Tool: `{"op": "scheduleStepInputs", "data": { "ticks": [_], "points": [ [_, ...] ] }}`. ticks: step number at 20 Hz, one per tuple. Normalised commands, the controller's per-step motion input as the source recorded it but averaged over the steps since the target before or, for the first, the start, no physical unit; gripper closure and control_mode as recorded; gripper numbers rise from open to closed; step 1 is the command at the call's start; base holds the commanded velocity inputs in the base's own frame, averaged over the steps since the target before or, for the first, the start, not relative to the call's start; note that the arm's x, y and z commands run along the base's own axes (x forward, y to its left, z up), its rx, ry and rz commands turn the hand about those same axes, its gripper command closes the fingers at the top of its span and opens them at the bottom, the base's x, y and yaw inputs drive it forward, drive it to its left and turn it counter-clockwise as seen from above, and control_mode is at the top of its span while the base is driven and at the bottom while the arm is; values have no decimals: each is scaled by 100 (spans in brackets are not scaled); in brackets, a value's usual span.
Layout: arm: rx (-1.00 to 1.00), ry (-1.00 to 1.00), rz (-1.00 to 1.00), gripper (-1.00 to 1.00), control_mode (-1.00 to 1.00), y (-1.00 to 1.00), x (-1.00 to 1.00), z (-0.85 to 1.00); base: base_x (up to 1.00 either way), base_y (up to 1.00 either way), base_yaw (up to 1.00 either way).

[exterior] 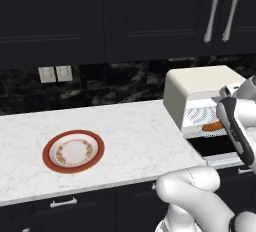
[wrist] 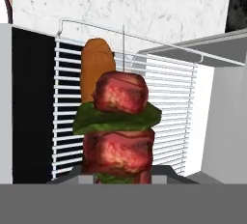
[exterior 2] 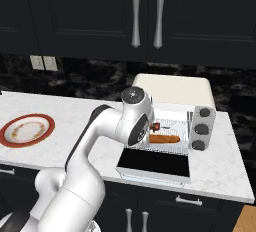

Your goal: Pick up the kebab skewer and baguette bread, and place them inside the toaster oven. Close the toaster oven door and start by setting the timer.

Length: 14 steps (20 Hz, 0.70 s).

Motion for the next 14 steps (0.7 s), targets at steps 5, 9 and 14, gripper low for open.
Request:
{"op": "scheduleStepInputs", "data": {
  "ticks": [5,9,14],
  "points": [
    [0,0,-5,100,-100,-17,50,-16,0,0,0],
    [2,-6,-4,100,-100,0,33,-12,0,0,0],
    [5,-10,-1,100,-100,-1,12,-18,0,0,0]
  ]
}}
